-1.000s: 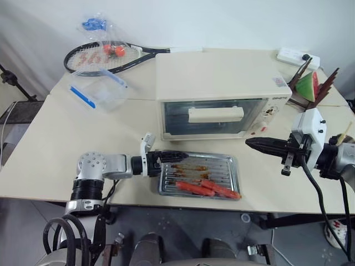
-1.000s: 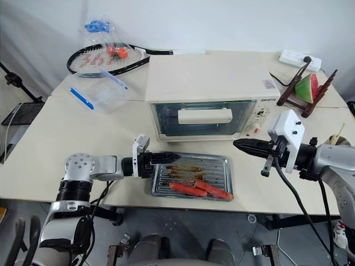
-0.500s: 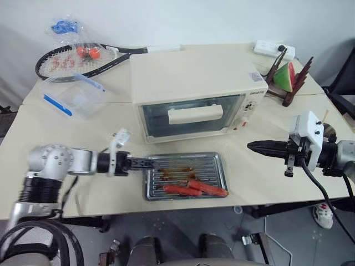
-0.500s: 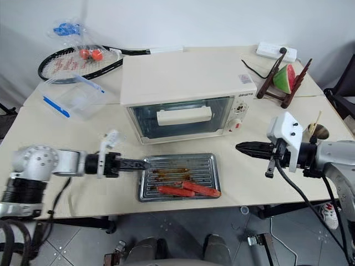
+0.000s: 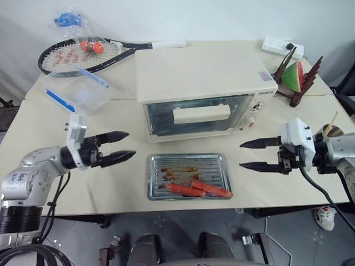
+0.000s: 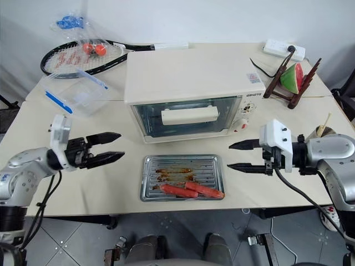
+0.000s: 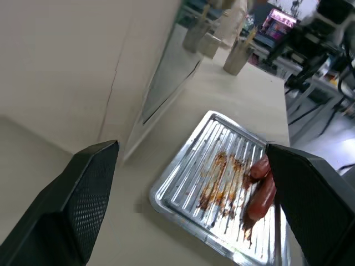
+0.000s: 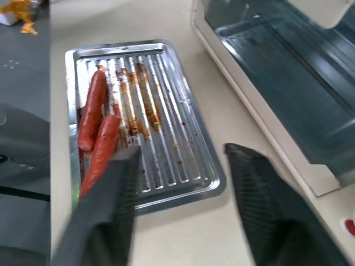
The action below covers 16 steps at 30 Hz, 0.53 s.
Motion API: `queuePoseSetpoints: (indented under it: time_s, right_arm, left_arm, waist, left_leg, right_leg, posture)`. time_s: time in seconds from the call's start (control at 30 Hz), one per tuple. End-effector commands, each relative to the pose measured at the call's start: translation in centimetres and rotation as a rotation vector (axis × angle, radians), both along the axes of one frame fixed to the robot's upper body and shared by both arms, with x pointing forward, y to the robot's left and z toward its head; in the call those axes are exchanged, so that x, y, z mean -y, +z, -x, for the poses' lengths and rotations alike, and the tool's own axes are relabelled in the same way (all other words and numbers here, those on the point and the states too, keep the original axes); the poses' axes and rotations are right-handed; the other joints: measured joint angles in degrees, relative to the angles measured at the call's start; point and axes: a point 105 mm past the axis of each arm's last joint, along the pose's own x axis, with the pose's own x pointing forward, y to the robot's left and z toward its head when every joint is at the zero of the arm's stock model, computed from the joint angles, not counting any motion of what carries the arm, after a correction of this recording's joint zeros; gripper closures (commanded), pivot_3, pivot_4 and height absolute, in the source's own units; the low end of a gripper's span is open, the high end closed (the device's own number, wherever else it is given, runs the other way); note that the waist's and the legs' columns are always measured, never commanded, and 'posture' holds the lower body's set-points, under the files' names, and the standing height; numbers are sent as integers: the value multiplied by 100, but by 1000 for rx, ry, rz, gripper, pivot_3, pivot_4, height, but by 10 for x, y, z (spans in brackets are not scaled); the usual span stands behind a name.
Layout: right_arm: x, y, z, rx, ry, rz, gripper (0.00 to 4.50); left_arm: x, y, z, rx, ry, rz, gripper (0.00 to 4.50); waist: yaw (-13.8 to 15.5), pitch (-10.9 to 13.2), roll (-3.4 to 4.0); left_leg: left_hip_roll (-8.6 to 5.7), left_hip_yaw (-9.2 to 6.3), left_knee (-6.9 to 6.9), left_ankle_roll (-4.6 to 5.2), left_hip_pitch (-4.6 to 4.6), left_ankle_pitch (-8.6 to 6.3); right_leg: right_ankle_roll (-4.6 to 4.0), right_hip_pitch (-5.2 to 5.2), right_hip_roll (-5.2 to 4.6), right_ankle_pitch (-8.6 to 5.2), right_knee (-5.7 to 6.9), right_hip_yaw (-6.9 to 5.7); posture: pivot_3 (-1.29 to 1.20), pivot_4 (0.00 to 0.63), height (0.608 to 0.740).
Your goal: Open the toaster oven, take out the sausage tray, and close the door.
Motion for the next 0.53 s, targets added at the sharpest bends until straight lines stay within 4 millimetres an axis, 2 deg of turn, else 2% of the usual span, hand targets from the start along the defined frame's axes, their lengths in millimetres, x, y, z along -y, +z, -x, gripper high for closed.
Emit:
queuePoseSetpoints:
  time_s: [0.03,0.1,0.17,0.23,0.37,0.53]
  right_arm:
    - [44,-25,6,-23,2,140,592]
    - [59,-33,6,-39,-30,168,12]
    - [74,-41,7,-54,-58,197,12]
    - [84,-46,7,-71,-87,208,12]
    - [93,-47,1,-68,-143,184,12]
    - [99,-47,-5,-48,-213,147,12]
  left_arm:
    - [-38,-31,32,46,-137,-275,0]
    - [-52,-37,37,41,-139,-273,0]
    - [-65,-46,39,8,-134,-311,0]
    - [-68,-47,36,3,-123,-324,0]
    - [-66,-45,26,15,-92,-315,0]
    - [-63,-47,27,-1,-130,-308,0]
  waist:
    - [9,0,0]
    - [5,1,0]
    - [-3,1,1]
    - [-11,2,3]
    - [-14,3,3]
    - [-18,2,4]
  left_leg:
    - [0,1,0,0,0,0]
    - [-1,4,-3,2,1,-1]
    - [0,11,-2,4,1,-3]
    - [3,11,0,4,2,-3]
    - [5,12,1,4,4,-3]
    - [7,13,7,4,7,-3]
  right_leg:
    - [1,1,0,0,-2,0]
    - [1,2,0,0,-6,-1]
    - [1,0,-1,1,-8,-1]
    - [1,0,-1,1,-3,-1]
    - [1,-2,-1,1,4,-2]
    - [2,-1,-1,1,16,-1]
  posture:
    - [0,150,740]
    - [0,150,740]
    - [0,150,740]
    - [0,150,740]
    - [0,150,740]
    - [0,150,740]
